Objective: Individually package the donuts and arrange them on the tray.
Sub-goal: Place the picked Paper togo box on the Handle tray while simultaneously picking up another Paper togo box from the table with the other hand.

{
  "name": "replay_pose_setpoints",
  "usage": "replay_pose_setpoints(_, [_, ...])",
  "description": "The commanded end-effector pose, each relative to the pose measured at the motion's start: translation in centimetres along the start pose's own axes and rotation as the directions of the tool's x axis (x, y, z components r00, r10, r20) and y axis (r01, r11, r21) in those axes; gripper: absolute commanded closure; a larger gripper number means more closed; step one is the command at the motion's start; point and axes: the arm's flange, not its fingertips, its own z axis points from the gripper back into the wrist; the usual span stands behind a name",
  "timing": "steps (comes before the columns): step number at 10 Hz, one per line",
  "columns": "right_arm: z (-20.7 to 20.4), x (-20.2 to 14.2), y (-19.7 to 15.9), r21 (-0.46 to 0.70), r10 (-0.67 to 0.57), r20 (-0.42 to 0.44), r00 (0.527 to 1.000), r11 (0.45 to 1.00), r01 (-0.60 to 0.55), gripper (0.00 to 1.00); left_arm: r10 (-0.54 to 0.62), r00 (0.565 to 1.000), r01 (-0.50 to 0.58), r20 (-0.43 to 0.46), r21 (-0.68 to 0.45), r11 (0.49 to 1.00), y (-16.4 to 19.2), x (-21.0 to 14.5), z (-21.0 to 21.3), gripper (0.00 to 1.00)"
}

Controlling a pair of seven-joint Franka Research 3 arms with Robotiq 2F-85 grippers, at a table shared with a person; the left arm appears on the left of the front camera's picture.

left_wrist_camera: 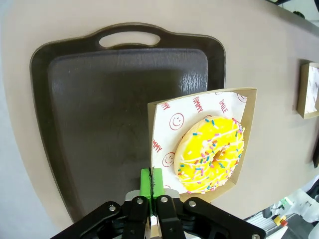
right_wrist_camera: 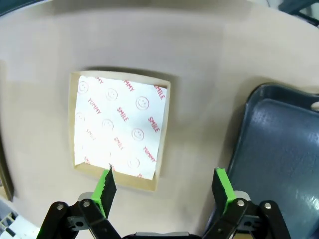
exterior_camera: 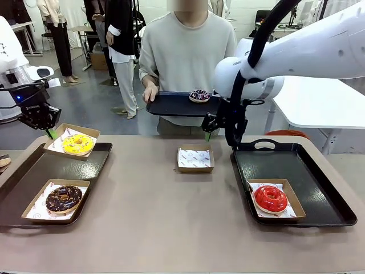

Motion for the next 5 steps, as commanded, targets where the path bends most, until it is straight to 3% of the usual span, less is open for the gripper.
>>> replay_pose_setpoints(1, [-1.9, 1.8, 0.8, -0.036, -0.029, 0.024, 0.999, 0.999, 0.03, 0.0, -0.016, 1.0, 0.017, 0.02, -0.038, 0.999, 0.9, 0.7, -0.1, 0.99])
replay_pose_setpoints(5, [-3.4, 1.6, 0.9, -0.034, -0.08, 0.022, 0.997, 0.996, 0.081, 0.0, 0.0, 1.0, 0.0, 0.0, -0.007, 1.0, 0.8, 0.5, -0.8, 0.99])
